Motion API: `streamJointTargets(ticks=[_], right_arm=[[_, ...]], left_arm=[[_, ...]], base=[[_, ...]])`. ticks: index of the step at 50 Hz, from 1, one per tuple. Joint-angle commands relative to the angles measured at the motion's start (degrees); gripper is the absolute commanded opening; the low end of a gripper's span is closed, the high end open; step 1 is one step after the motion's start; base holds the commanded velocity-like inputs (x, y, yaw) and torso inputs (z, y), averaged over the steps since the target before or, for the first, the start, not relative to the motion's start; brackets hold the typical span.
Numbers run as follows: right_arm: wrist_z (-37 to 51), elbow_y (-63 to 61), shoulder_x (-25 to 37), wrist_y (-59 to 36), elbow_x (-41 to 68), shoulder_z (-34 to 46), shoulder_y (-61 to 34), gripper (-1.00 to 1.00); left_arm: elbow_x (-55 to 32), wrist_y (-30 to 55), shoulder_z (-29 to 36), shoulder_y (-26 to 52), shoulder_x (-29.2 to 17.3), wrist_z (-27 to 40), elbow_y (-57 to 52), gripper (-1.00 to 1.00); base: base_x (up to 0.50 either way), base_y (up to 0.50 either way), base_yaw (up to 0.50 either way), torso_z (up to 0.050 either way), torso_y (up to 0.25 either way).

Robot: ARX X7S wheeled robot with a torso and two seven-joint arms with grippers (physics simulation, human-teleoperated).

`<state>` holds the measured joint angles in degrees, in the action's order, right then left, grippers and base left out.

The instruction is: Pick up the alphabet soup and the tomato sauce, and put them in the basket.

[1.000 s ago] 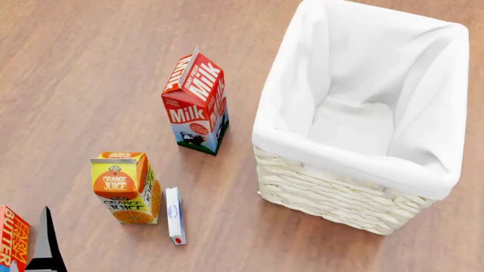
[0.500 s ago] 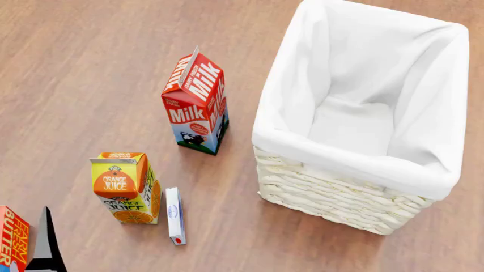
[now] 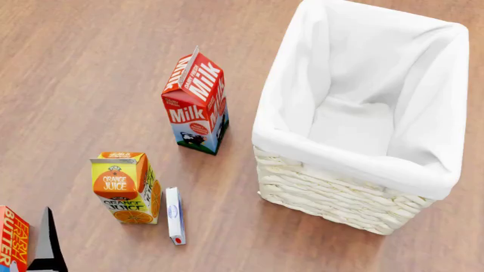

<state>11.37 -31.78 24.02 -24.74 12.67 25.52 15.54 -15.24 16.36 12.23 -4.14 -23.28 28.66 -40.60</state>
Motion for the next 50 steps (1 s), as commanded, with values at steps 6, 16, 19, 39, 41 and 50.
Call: streamJointTargets(ticks=[6, 16, 19, 39, 41, 50], right_arm=[[-0.2, -12.1, 3.2, -4.1, 1.3, -8.4, 1.6, -1.0], [1.3, -20.0, 6.8, -5.8, 3.7, -14.3, 4.6, -1.0], [1.9, -22.3, 7.4, -7.3, 5.2, -16.4, 4.4, -1.0], [26.5, -28.1, 31.4, 0.6, 25.9, -16.6, -0.4, -1.0], [28.4, -28.0, 33.5, 2.1, 27.8, -17.9, -0.2, -1.0], [35.9, -27.9, 44.4, 8.2, 34.4, -17.0, -3.8, -1.0]], left_arm=[[-2.3, -0.1, -1.6, 0.2, 1.3, -3.0, 0.6, 1.0], [-2.2, -0.3, -1.1, 0.3, 1.3, -3.0, 1.1, 1.0], [-2.4, -0.2, -1.3, 0.3, 1.2, -2.9, 0.8, 1.0], [-2.2, -0.5, -0.8, 0.3, 1.0, -2.7, 1.2, 1.0], [-2.3, -0.7, -0.8, 0.3, 1.0, -2.8, 1.4, 1.0], [-2.2, -0.6, -0.5, 0.4, 0.9, -2.6, 1.3, 1.0]], base=[[0.0, 0.0, 0.0, 0.0, 0.0], [0.0, 0.0, 0.0, 0.0, 0.0], [0.0, 0.0, 0.0, 0.0, 0.0], [0.0, 0.0, 0.0, 0.0, 0.0], [0.0, 0.0, 0.0, 0.0, 0.0], [0.0, 0.0, 0.0, 0.0, 0.0]])
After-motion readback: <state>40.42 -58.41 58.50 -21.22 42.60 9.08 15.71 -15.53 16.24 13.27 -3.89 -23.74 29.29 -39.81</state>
